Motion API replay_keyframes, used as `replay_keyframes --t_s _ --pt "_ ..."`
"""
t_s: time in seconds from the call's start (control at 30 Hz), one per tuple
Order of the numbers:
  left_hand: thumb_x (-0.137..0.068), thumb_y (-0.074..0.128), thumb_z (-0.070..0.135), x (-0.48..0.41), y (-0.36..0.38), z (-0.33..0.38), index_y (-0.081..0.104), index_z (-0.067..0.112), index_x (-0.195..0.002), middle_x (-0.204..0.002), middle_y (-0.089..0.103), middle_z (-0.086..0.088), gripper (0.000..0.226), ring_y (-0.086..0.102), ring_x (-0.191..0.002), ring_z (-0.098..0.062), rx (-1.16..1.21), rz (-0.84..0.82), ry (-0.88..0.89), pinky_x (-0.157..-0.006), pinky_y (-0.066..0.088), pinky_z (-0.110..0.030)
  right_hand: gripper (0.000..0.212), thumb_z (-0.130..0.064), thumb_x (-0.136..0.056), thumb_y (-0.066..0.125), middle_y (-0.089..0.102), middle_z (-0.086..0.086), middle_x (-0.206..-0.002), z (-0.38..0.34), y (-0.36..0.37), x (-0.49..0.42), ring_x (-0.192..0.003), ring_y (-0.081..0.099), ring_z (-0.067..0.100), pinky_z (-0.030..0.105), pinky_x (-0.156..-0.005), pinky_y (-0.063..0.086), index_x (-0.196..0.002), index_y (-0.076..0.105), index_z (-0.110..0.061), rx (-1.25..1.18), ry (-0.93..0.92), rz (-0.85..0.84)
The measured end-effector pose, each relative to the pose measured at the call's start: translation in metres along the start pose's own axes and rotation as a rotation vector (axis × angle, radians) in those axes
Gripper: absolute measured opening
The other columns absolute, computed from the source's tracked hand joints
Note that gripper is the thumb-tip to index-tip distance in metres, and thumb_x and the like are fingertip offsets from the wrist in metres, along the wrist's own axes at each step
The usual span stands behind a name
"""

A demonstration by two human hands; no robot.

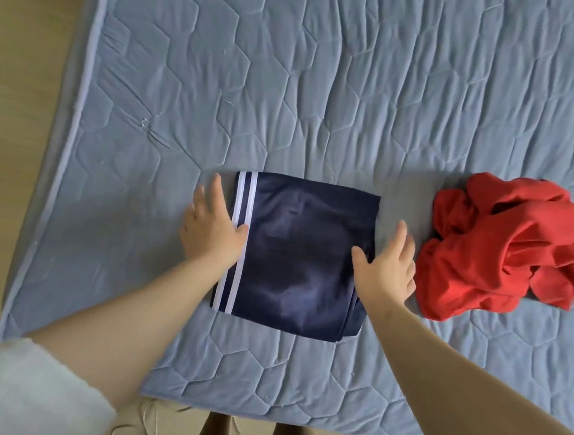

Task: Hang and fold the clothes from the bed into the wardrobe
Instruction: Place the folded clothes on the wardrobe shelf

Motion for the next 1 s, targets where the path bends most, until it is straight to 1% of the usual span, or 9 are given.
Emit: replay_keyframes --t_s 0.17,0.27,0.37,0.53,0.63,0.7,0.8,0.9,1.0 --pt "-0.081 0.063 0.046 0.049 0.031 0.030 0.027 0.027 -0.146 -0.155 0.022 -0.008 0.077 0.020 -0.141 -0.038 -0.266 0.052 0.585 -0.107 0.019 -0.061 0.071 -0.043 -0.091 0.049 -0.007 -0.006 -0.158 -0.009 0.032 0.019 -0.144 0.001 0.025 0.050 -0.111 0.015 -0.147 0.005 -0.043 0.298 -0.311 -0.115" --pt "-0.088 0.044 0.059 0.048 0.058 0.011 0.005 0.039 -0.147 -0.158 0.002 0.004 0.073 -0.004 -0.145 -0.031 -0.462 -0.081 0.559 -0.111 -0.001 -0.060 0.070 -0.047 -0.092 0.044 -0.018 -0.011 -0.156 0.006 0.058 0.014 -0.144 -0.009 0.026 0.058 -0.109 0.014 -0.144 -0.002 -0.049 0.413 -0.249 -0.331" --pt "-0.088 0.032 0.064 0.030 0.076 0.000 -0.008 0.042 -0.142 -0.158 -0.003 0.005 0.071 -0.010 -0.144 -0.029 -0.548 -0.047 0.622 -0.110 -0.010 -0.058 0.071 -0.050 -0.093 0.041 -0.021 -0.012 -0.155 0.016 0.076 -0.002 -0.145 -0.009 0.026 0.060 -0.106 0.018 -0.143 -0.010 -0.050 0.448 -0.262 -0.365" --pt "-0.084 0.039 0.060 0.011 0.099 -0.002 0.031 0.031 -0.142 -0.149 0.035 -0.007 0.065 0.028 -0.137 -0.039 -0.550 0.081 0.758 -0.106 0.020 -0.065 0.072 -0.056 -0.091 0.032 -0.027 -0.010 -0.153 0.032 0.105 -0.016 -0.144 -0.015 0.026 0.063 -0.108 0.009 -0.139 -0.021 -0.050 0.459 -0.337 -0.247" --pt "-0.082 0.052 0.053 0.012 0.098 -0.006 0.042 0.022 -0.140 -0.145 0.041 -0.013 0.067 0.034 -0.134 -0.041 -0.419 0.198 0.839 -0.101 0.028 -0.064 0.072 -0.054 -0.090 0.038 -0.019 -0.011 -0.155 0.035 0.104 -0.013 -0.144 -0.010 0.022 0.059 -0.110 0.010 -0.143 -0.010 -0.049 0.373 -0.385 -0.169" --pt "-0.075 0.069 0.045 0.012 0.088 -0.015 0.037 0.016 -0.140 -0.145 0.038 -0.019 0.079 0.032 -0.134 -0.039 -0.193 0.233 0.702 -0.101 0.032 -0.059 0.074 -0.049 -0.087 0.052 -0.003 -0.007 -0.158 0.041 0.090 -0.005 -0.142 0.007 0.022 0.053 -0.109 0.017 -0.146 0.009 -0.042 0.190 -0.347 -0.048" --pt "-0.069 0.079 0.038 0.011 0.074 -0.039 0.023 0.015 -0.146 -0.147 0.028 -0.013 0.097 0.027 -0.134 -0.027 0.245 0.173 0.215 -0.107 0.027 -0.040 0.084 -0.046 -0.076 0.069 0.023 0.006 -0.151 0.062 0.071 0.005 -0.131 0.027 0.032 0.050 -0.103 0.029 -0.145 0.025 -0.027 -0.076 -0.041 0.140" --pt "-0.072 0.078 0.029 0.009 0.082 -0.056 0.031 0.021 -0.137 -0.131 0.045 0.003 0.081 0.047 -0.117 -0.012 0.587 -0.122 -0.073 -0.096 0.037 -0.025 0.082 -0.042 -0.075 0.072 0.039 0.009 -0.138 0.071 0.078 0.008 -0.127 0.035 0.030 0.044 -0.104 0.032 -0.142 0.029 -0.023 -0.275 0.159 0.026" --pt "-0.077 0.074 0.021 0.004 0.082 -0.059 0.044 0.027 -0.125 -0.109 0.062 0.013 0.057 0.064 -0.089 0.001 0.862 -0.458 -0.225 -0.071 0.048 -0.017 0.059 -0.035 -0.077 0.072 0.052 0.001 -0.128 0.069 0.080 -0.001 -0.114 0.052 0.021 0.038 -0.100 0.042 -0.126 0.042 -0.022 -0.599 0.224 -0.123"
Point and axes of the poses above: each hand's wrist, its own x-axis away from the middle knuckle, its own y-axis out of the palm, z = x × y, the point moved 5 cm from there along -x, towards the middle knuckle
